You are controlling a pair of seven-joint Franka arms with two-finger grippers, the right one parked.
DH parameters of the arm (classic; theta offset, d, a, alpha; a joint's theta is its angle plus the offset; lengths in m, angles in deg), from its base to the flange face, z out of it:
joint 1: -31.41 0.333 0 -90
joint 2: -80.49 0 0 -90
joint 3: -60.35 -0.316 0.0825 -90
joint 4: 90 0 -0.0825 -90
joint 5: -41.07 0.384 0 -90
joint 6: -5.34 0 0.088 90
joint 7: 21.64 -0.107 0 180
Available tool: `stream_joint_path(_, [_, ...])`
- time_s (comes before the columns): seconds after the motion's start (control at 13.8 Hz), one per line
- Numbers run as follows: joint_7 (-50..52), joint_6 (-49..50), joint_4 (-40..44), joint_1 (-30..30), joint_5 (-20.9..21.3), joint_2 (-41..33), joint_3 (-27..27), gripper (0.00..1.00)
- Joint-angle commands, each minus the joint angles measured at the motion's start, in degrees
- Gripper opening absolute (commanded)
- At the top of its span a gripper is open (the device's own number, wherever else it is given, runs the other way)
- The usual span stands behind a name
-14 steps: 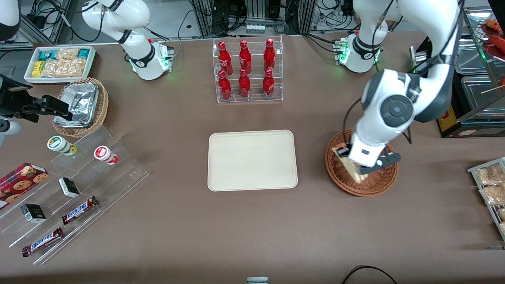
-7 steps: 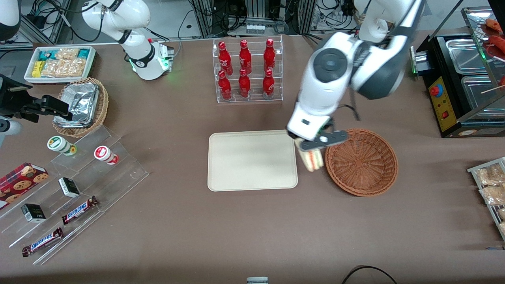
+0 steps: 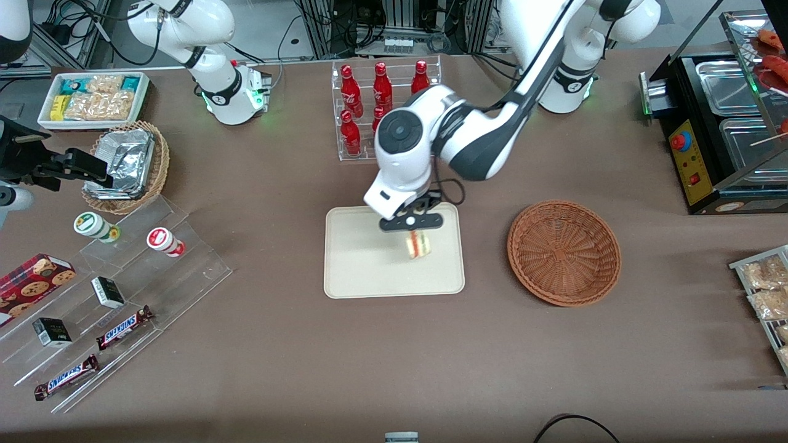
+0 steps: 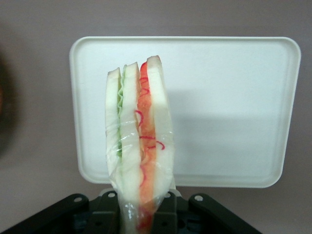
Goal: Place sandwich from basket to tray
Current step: 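Lift the sandwich and carry it with the left gripper over the tray, then lower the sandwich onto the tray and open the left gripper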
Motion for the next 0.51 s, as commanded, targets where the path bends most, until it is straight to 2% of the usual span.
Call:
stream_joint_path(0.0, [-0.1, -6.6, 3.0, -1.6, 0.4, 5.0, -0.7, 0.04])
stream_joint_path(0.44, [-0.6, -10.7, 3.0, -3.7, 4.1, 10.7, -0.7, 0.04])
